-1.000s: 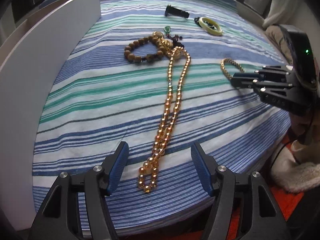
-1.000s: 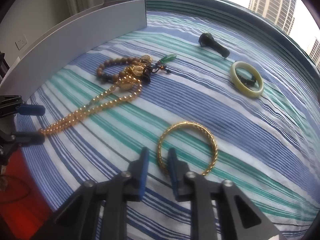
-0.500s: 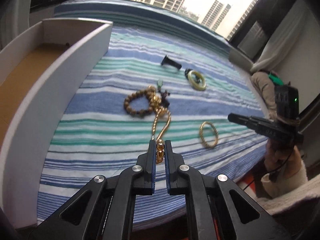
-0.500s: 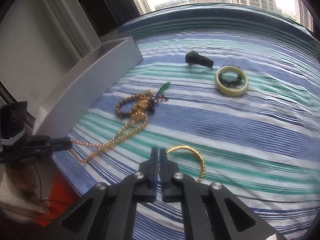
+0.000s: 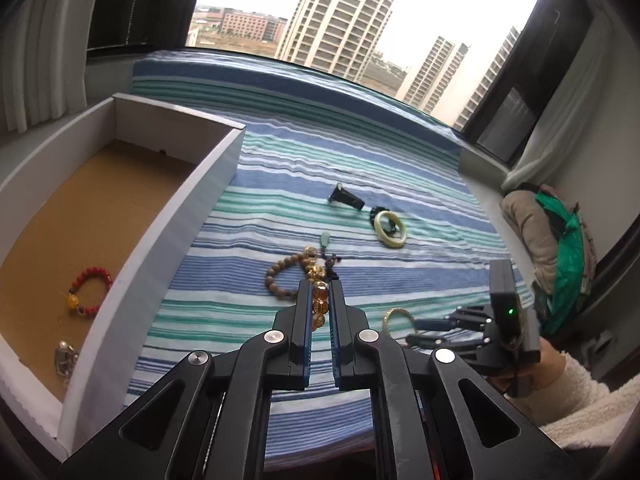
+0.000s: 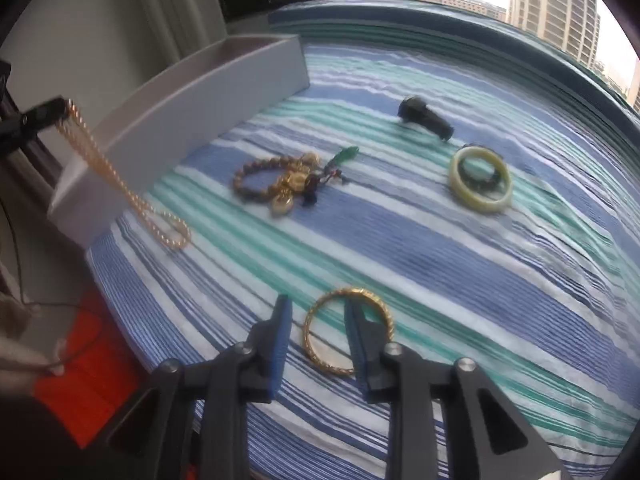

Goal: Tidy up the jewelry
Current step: 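Grasp the gold bangle with the right gripper while left holds the necklace up, then carry necklace and bangle into the white box and open both grippers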

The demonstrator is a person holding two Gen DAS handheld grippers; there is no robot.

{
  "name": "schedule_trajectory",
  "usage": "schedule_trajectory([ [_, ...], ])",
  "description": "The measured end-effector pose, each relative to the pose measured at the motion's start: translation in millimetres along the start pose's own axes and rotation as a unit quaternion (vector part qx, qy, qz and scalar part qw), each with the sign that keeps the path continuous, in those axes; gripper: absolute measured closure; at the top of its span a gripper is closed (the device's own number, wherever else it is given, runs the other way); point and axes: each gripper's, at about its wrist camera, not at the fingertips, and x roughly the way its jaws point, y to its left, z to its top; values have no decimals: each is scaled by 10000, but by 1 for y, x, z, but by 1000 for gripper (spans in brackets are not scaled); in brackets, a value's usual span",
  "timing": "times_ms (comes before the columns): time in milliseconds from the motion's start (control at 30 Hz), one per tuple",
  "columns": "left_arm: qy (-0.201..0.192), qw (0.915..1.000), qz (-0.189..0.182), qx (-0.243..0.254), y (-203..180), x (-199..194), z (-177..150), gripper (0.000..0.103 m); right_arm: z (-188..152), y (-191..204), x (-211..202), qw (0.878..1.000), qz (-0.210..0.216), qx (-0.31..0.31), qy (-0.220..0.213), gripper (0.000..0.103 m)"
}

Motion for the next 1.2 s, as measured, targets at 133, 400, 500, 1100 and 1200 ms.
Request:
schedule_trajectory([
  [133,62,9999,-13,-103,7,1,-7,98,-13,10,25,9971,-249,-624,360,74],
  [400,59,9996,-17,-272,12,0,-7,98,9,11,36,9966,-142,-716,387,97],
  [500,-74,9992,-136,-359,15,-15,6,98,20,8,12,9991,263,-321,110,98],
  [1100,-2014,9745,844,-519,65,-199,142,98,243,137,-119,9556,1349,-1495,-2150,98],
  [1200,-2001,9689,1286,-684,98,-192,146,98,285,163,-91,9549,1439,-1642,-2012,98],
])
